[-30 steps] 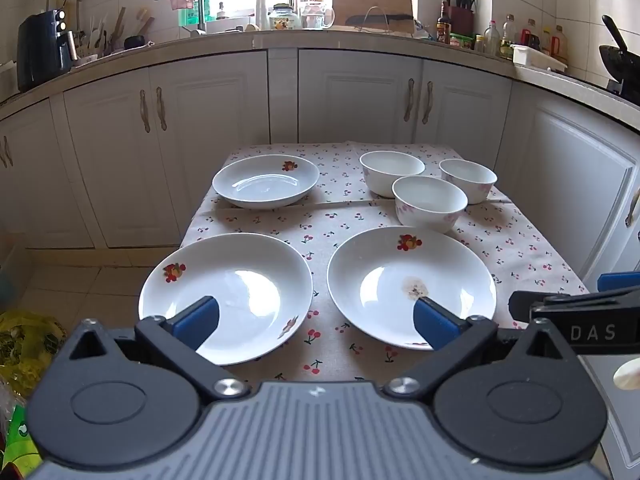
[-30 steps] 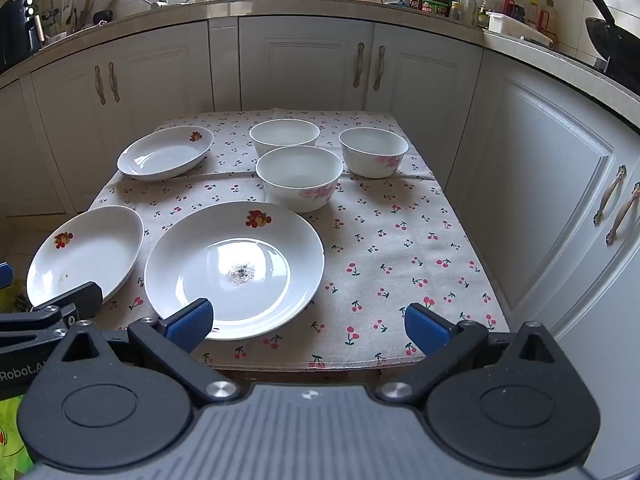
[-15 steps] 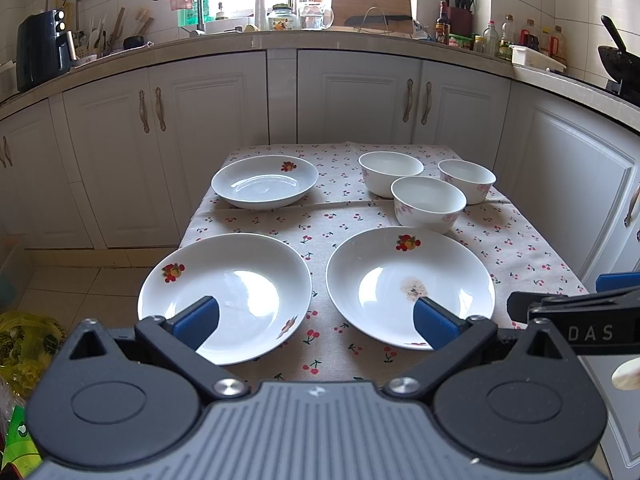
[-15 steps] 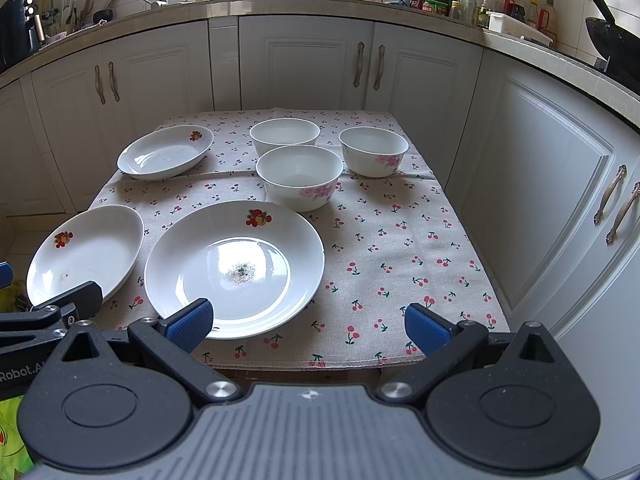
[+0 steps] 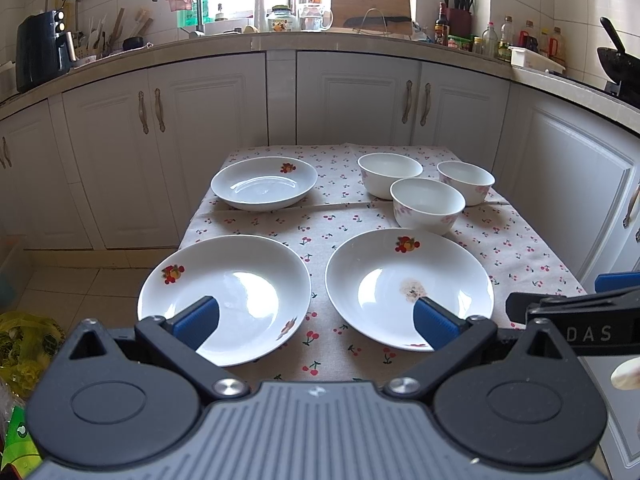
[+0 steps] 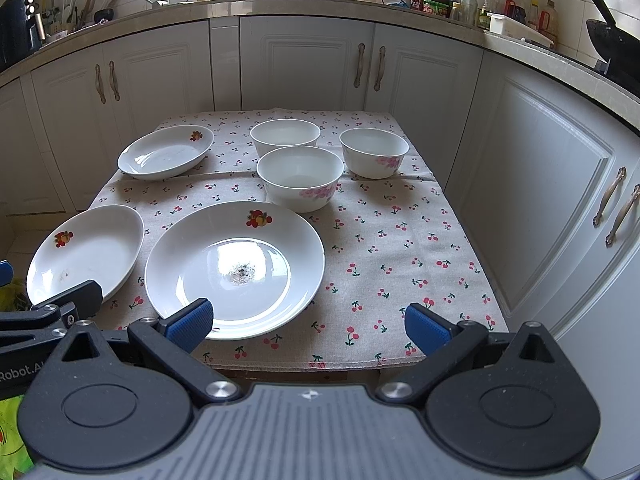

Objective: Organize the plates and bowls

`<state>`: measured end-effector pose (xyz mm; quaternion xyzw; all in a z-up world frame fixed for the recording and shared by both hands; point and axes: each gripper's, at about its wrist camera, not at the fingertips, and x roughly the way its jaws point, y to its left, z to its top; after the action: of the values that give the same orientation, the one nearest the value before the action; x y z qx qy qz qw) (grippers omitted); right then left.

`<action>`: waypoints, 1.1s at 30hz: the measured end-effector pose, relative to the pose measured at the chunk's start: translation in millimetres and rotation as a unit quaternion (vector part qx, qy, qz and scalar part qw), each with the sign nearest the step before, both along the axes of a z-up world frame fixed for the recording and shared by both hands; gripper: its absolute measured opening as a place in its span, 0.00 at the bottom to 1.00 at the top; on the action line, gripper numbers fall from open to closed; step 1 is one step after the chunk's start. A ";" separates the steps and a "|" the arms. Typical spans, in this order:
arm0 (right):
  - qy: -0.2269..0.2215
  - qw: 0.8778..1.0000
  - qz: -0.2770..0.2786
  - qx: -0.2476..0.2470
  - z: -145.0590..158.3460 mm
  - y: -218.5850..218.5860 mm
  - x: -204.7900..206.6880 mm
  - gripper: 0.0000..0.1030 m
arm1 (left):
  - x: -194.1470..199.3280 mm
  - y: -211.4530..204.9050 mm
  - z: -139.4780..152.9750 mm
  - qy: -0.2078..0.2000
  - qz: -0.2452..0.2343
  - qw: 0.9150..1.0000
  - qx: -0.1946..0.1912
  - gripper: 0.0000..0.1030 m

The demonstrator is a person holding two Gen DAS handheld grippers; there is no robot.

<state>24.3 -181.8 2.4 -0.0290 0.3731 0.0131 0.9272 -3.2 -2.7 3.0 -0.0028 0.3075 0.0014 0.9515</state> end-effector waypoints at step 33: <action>-0.001 1.000 0.000 -0.004 1.0 1.0 0.3 1.00 | -0.5 -1.8 4.0 0.000 0.000 1.000 -0.002 0.99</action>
<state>24.7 -180.8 3.4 -0.0323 0.3720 0.0116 0.9276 -3.7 -4.4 7.1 -0.0041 0.3079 0.0005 0.9514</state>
